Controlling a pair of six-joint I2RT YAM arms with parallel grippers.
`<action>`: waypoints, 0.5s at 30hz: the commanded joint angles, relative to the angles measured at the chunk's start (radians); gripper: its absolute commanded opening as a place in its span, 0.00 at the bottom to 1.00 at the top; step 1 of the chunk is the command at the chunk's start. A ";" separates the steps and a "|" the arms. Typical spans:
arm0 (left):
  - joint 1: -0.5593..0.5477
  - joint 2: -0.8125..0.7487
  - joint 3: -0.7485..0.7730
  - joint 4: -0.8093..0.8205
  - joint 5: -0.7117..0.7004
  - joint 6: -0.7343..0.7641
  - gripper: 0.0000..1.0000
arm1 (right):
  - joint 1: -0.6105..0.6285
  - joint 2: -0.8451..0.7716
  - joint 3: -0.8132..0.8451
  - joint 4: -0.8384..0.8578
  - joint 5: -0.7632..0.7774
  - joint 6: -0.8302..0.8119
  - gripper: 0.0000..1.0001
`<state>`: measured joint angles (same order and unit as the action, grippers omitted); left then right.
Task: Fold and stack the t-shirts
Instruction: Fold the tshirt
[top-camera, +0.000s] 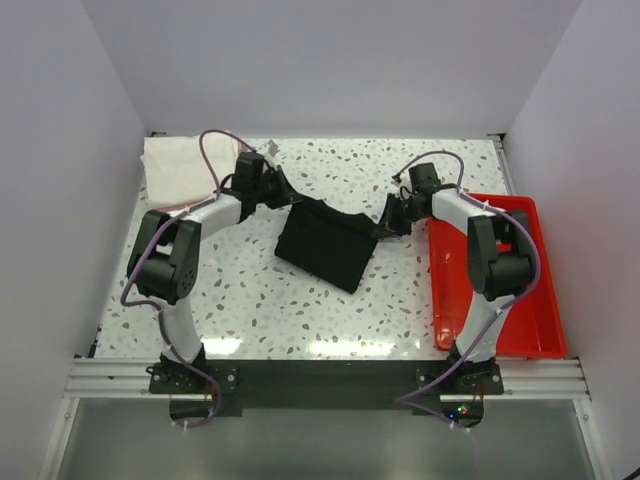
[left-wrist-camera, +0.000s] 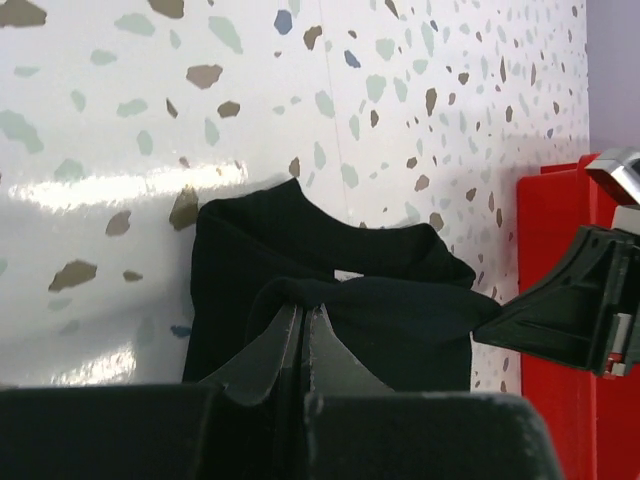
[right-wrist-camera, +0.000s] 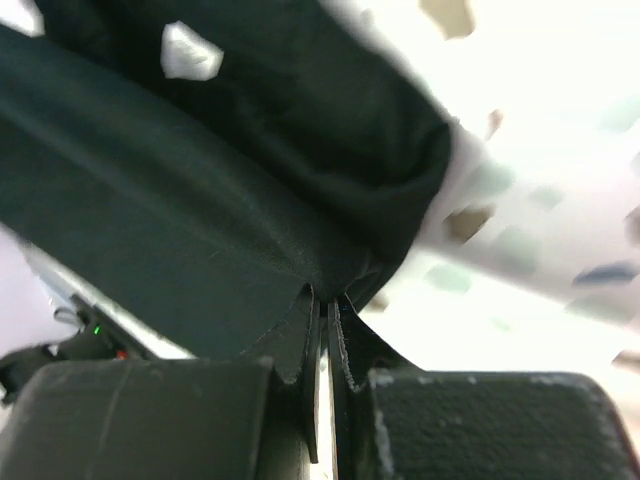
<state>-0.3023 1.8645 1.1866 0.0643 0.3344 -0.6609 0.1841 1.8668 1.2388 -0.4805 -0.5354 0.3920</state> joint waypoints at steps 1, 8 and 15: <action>0.009 0.073 0.100 0.100 0.032 0.024 0.01 | -0.018 0.063 0.065 0.069 0.055 0.002 0.00; 0.006 0.235 0.202 0.140 0.029 0.049 0.31 | -0.025 0.153 0.106 0.033 0.098 0.001 0.00; 0.002 0.219 0.231 0.123 0.083 0.095 0.60 | -0.026 0.131 0.157 0.002 0.112 0.004 0.41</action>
<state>-0.3023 2.1422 1.3949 0.1265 0.3874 -0.6163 0.1669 2.0121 1.3380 -0.4625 -0.4713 0.4076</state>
